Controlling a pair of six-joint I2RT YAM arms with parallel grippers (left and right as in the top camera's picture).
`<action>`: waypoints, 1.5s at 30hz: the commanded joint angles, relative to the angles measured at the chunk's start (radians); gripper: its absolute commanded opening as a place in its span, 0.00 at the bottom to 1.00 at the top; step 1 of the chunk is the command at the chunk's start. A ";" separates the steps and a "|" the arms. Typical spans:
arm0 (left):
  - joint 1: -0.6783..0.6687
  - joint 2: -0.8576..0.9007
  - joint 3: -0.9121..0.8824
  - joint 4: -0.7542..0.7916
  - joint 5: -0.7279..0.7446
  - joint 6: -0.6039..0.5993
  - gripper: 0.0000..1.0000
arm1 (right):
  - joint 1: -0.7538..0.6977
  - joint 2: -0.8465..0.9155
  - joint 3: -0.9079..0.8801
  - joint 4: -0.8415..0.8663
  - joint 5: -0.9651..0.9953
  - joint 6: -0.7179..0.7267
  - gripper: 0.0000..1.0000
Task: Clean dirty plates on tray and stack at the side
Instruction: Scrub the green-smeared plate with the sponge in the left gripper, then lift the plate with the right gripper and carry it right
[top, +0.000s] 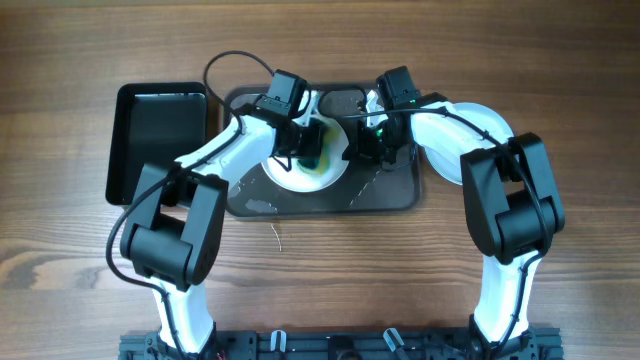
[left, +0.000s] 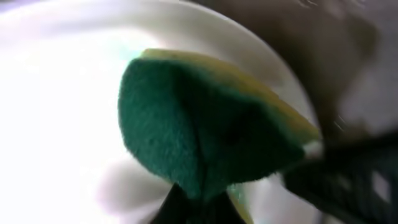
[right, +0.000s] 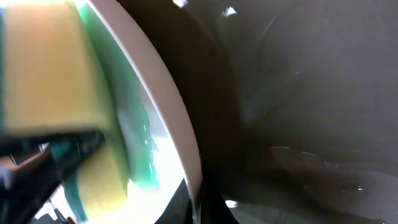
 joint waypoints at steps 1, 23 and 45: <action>0.038 0.001 0.047 -0.078 -0.319 -0.184 0.04 | 0.002 0.032 -0.020 -0.005 0.044 -0.004 0.04; 0.174 -0.111 0.174 -0.464 -0.199 -0.172 0.04 | 0.014 -0.286 -0.020 -0.176 0.462 -0.032 0.04; 0.108 -0.110 0.171 -0.459 -0.171 -0.172 0.04 | 0.440 -0.562 -0.020 -0.318 1.604 -0.053 0.04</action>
